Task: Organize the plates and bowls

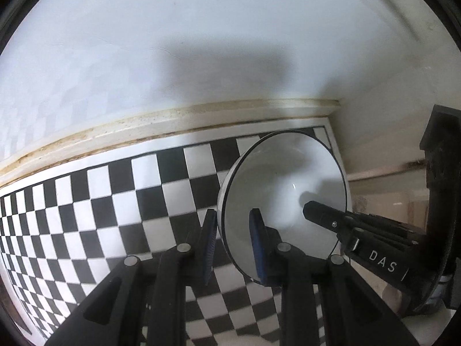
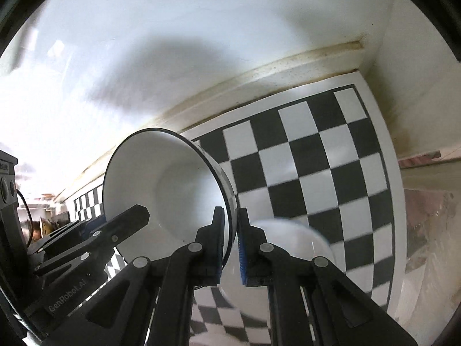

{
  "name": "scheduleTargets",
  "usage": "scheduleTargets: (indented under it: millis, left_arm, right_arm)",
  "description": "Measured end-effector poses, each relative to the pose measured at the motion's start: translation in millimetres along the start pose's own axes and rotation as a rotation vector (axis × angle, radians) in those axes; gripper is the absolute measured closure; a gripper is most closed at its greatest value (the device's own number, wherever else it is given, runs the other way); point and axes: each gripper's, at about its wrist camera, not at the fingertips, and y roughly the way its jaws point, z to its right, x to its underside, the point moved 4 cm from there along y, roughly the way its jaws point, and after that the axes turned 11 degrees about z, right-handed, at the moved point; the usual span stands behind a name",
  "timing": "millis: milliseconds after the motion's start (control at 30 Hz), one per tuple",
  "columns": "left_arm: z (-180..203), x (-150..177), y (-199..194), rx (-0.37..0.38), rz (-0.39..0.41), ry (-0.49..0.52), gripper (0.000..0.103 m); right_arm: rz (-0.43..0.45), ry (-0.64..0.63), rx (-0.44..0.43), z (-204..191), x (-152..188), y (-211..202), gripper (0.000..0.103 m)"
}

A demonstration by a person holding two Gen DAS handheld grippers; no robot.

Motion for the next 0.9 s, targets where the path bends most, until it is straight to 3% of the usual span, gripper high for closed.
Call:
scheduleTargets:
  millis: [500, 900]
  left_arm:
    - [16, 89, -92, 0.036, 0.012, 0.106, 0.082]
    - [14, 157, -107, 0.060, -0.033, 0.143, 0.082]
  right_arm:
    - [0.046, -0.025, -0.007, -12, 99, -97, 0.093]
    - [0.023, -0.023, -0.005, -13, 195, -117, 0.093]
